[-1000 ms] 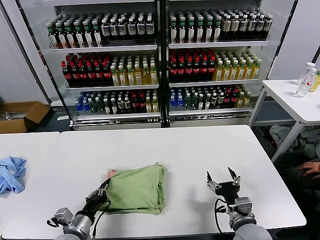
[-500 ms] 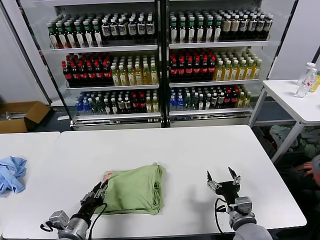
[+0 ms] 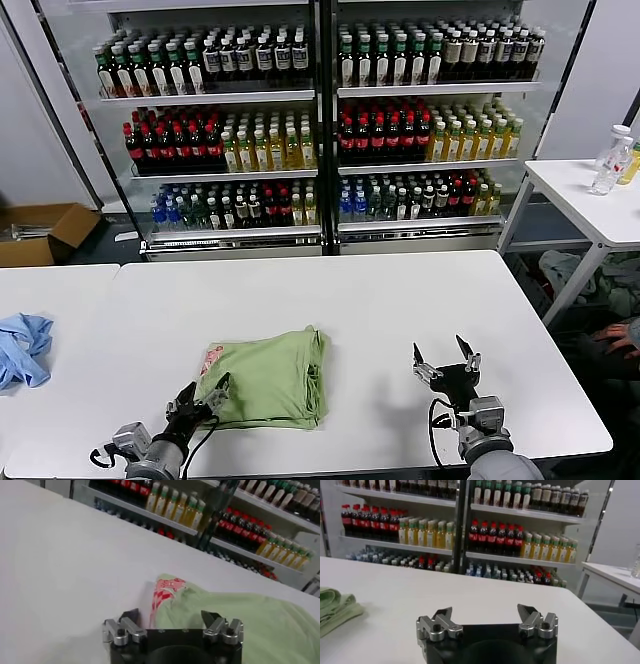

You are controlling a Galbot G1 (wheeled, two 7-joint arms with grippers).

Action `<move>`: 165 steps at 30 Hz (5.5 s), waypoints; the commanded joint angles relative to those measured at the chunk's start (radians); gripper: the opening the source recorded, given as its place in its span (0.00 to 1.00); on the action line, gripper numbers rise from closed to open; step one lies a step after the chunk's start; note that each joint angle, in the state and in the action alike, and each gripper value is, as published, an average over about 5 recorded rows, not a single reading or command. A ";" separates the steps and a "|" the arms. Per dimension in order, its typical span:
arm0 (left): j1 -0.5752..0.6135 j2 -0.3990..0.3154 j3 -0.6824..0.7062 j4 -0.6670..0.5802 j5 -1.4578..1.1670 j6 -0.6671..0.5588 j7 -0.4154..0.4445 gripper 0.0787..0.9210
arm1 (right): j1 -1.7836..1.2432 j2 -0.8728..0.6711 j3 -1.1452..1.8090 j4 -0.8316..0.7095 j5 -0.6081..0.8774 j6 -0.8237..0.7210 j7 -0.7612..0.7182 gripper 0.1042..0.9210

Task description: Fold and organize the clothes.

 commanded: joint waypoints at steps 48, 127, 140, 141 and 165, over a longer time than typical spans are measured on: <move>-0.021 0.081 -0.290 -0.363 -0.064 0.079 0.024 0.04 | -0.046 0.014 0.029 0.097 -0.006 0.011 -0.002 0.88; 0.069 -0.094 0.086 -0.174 0.280 -0.307 -0.048 0.88 | 0.432 -0.005 -0.208 -0.391 0.315 -0.051 -0.017 0.23; 0.093 -0.103 0.124 -0.209 0.411 -0.329 -0.022 0.88 | 0.286 -0.080 -0.112 -0.200 0.037 0.084 -0.052 0.11; 0.097 -0.102 0.126 -0.215 0.420 -0.330 -0.020 0.88 | 0.272 -0.084 -0.100 -0.175 0.034 0.088 -0.051 0.15; 0.179 -0.124 0.167 -0.307 0.505 -0.360 0.029 0.88 | -0.239 0.017 0.134 0.212 -0.046 0.231 -0.055 0.88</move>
